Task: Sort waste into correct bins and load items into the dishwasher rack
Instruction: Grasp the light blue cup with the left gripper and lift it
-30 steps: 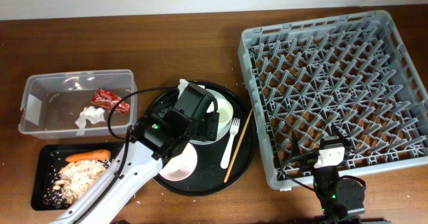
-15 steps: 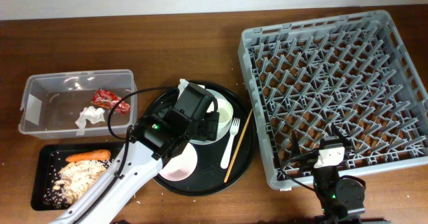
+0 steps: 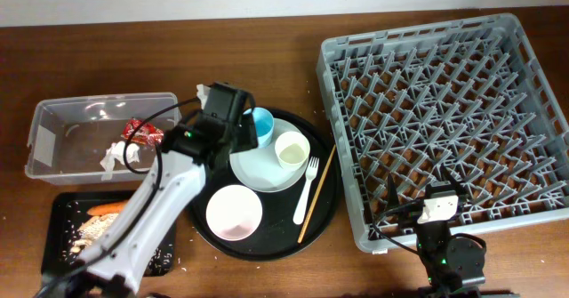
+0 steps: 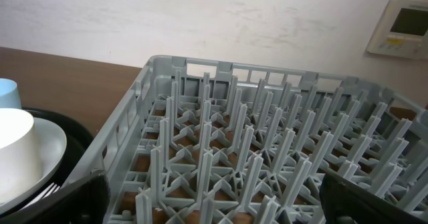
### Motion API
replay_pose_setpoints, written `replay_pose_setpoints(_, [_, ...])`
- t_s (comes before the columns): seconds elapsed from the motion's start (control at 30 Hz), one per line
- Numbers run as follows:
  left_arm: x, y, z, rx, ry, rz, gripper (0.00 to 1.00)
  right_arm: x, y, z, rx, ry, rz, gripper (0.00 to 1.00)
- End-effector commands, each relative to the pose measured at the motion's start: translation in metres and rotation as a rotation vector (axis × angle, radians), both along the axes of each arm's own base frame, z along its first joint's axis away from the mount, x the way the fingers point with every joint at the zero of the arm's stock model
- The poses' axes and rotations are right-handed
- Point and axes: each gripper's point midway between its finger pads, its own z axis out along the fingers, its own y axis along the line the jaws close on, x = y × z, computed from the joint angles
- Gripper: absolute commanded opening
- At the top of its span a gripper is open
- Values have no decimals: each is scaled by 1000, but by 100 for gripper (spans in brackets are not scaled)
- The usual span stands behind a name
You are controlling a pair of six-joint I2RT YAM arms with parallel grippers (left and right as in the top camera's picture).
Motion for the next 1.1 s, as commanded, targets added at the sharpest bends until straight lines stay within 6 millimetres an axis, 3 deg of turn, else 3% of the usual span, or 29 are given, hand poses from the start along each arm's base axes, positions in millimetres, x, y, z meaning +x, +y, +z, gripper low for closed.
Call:
replay_pose_setpoints(0.0, [8, -5, -27, -52, 60, 2, 63, 0, -3, -3, -4, 6, -14, 99])
replay_pose_setpoints(0.07, [12, -14, -34, -82, 70, -17, 54, 0, -3, -3, -4, 6, -14, 99])
replay_pose_setpoints(0.3, [27, -24, -59, -100, 76, -31, 53, 0, -3, -3, -4, 6, -14, 99])
replay_pose_setpoints(0.4, [26, -24, -70, -91, 100, -29, 41, 0, -3, -3, -4, 6, -14, 99])
replay_pose_setpoints(0.8, [28, -28, -72, -109, 102, -39, 22, 0, -3, -3, -4, 6, -14, 99])
replay_pose_setpoints(0.97, [27, -30, -72, -117, 106, -44, 0, 0, -3, -3, -4, 6, -14, 99])
replay_pose_setpoints(1.07, [29, -30, -69, -121, 98, -44, 0, 0, -3, -3, -4, 6, -14, 99])
